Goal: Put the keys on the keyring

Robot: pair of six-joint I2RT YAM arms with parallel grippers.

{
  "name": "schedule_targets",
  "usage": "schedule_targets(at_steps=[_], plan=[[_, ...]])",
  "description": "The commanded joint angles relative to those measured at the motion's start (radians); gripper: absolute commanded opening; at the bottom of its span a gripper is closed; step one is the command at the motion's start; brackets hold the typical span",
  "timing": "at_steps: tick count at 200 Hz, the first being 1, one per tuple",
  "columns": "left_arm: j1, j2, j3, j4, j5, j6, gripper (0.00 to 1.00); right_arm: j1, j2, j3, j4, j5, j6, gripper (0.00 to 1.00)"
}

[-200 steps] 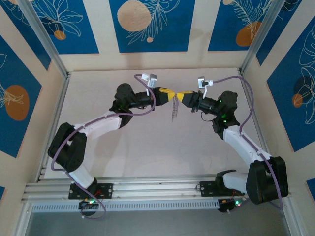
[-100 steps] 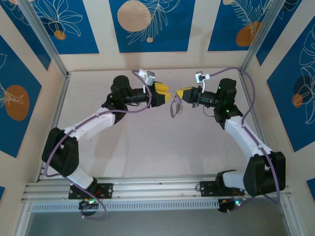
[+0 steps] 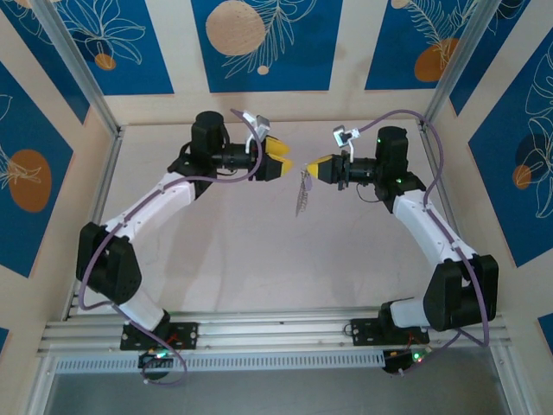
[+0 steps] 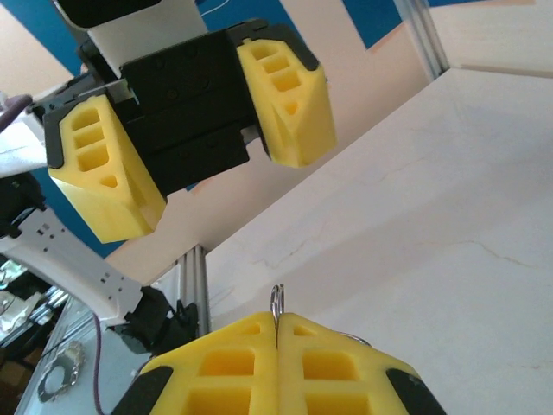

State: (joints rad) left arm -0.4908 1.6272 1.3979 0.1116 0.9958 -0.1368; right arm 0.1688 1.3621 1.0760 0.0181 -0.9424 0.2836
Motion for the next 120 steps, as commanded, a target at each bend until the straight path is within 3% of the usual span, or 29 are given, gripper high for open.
schedule_targets(at_steps=[1, 120], plan=[[0.006, 0.037, 0.050, -0.131, 0.082, 0.072, 0.60, 0.013, 0.017, 0.039, -0.066, -0.065, -0.058, 0.00], [-0.026, 0.095, 0.101, -0.206, 0.098, 0.109, 0.55, 0.044, 0.032, 0.047, -0.073, -0.081, -0.074, 0.00]])
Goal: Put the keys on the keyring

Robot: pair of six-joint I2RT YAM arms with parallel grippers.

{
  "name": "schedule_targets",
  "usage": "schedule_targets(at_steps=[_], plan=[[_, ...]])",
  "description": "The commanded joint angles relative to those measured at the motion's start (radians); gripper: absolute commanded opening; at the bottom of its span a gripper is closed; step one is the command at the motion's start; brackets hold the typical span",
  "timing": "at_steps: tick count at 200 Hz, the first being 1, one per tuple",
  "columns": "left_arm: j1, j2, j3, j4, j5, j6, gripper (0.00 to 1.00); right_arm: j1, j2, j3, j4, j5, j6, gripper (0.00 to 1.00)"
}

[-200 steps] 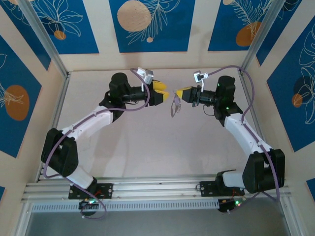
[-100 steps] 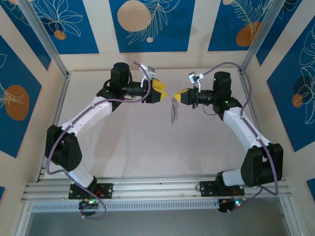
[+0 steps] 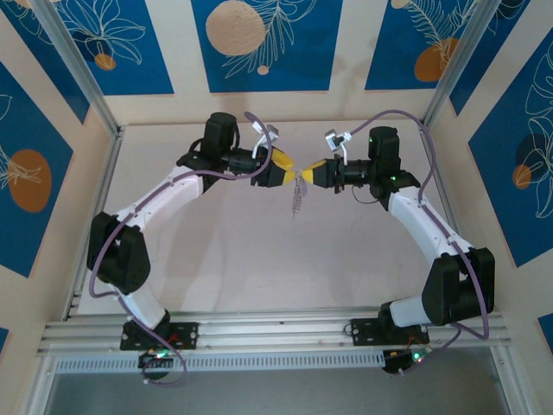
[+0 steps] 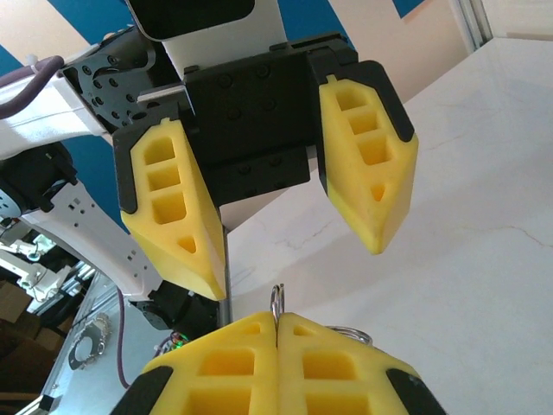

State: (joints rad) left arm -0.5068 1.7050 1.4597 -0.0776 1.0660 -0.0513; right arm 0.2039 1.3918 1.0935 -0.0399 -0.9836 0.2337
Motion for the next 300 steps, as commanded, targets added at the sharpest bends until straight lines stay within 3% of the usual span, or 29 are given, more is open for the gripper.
schedule_targets(at_steps=[1, 106, 184, 217, 230, 249, 300], plan=[[-0.009, 0.017, 0.040, -0.017, 0.028, 0.024, 0.54, 0.009, 0.003, 0.030, -0.015, -0.041, -0.024, 0.00], [-0.028, 0.045, 0.050, -0.033, 0.027, 0.034, 0.48, 0.013, 0.004, 0.028, -0.009, -0.032, -0.022, 0.00], [-0.038, 0.059, 0.056, 0.002, 0.032, 0.012, 0.24, 0.014, 0.007, 0.023, -0.007, -0.032, -0.023, 0.00], [-0.042, 0.057, 0.048, 0.027, 0.037, -0.003, 0.00, 0.011, 0.000, 0.022, -0.002, -0.020, -0.007, 0.00], [-0.043, 0.049, 0.031, 0.065, 0.037, -0.027, 0.00, 0.000, -0.017, 0.002, 0.034, -0.009, 0.032, 0.16], [-0.042, 0.024, -0.020, 0.178, 0.027, -0.088, 0.00, -0.033, -0.070, -0.059, 0.134, 0.015, 0.114, 0.31], [-0.042, -0.011, -0.129, 0.490, 0.010, -0.286, 0.00, -0.075, -0.201, -0.213, 0.263, 0.112, 0.218, 0.39]])
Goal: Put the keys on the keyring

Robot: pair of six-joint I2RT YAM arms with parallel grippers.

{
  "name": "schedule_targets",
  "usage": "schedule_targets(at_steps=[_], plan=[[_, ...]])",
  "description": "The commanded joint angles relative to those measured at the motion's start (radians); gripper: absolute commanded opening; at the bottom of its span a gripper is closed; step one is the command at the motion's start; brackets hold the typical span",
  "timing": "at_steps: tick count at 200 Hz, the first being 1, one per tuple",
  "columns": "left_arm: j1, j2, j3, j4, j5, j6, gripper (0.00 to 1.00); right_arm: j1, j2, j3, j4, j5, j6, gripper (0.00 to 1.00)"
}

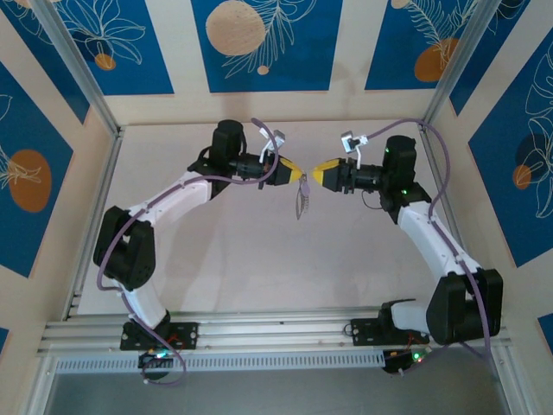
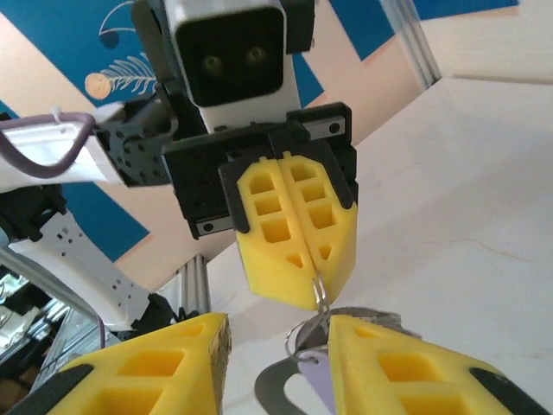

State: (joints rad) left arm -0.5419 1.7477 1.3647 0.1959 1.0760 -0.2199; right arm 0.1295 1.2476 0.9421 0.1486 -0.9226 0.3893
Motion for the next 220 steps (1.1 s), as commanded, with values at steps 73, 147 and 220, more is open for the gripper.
schedule_targets(at_steps=[73, 147, 220], plan=[[-0.008, -0.088, -0.146, 0.531, -0.035, -0.328, 0.00, 0.063, -0.114, -0.193, 0.245, 0.093, 0.147, 0.48], [-0.019, -0.098, -0.172, 0.590, -0.037, -0.376, 0.00, 0.107, -0.058, -0.146, 0.259, 0.098, 0.132, 0.49], [-0.030, -0.098, -0.172, 0.590, -0.030, -0.381, 0.00, 0.116, -0.023, -0.133, 0.279, 0.114, 0.129, 0.48]])
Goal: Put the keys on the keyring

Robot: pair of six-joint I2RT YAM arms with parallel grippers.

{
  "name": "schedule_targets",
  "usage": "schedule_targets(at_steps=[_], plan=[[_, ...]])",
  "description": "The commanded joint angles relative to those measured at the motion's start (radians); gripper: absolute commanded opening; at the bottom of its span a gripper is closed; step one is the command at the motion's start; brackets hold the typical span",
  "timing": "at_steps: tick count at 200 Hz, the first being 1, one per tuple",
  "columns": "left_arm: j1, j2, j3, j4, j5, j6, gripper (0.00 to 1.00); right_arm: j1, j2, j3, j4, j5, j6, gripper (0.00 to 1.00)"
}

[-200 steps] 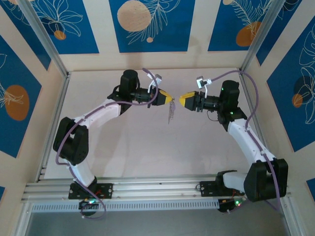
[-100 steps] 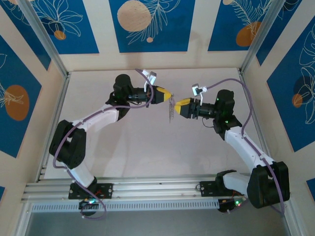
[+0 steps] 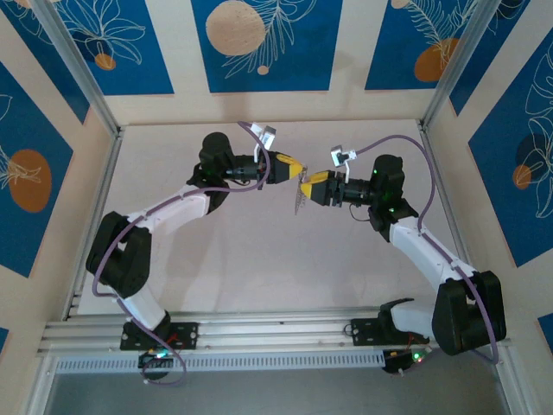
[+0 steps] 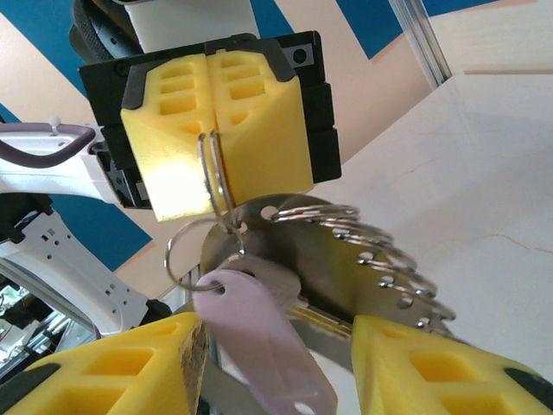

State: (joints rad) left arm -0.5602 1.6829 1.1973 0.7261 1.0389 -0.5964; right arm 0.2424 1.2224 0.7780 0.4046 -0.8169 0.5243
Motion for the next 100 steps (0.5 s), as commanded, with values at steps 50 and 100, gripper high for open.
schedule_targets(at_steps=[50, 100], plan=[[-0.014, -0.032, -0.004, 0.065, -0.001, -0.004, 0.00, -0.004, -0.007, 0.023, 0.005, 0.010, -0.016, 0.33], [-0.014, -0.051, -0.028, 0.075, -0.065, 0.018, 0.00, -0.002, -0.033, 0.005, -0.026, 0.006, -0.029, 0.11]])
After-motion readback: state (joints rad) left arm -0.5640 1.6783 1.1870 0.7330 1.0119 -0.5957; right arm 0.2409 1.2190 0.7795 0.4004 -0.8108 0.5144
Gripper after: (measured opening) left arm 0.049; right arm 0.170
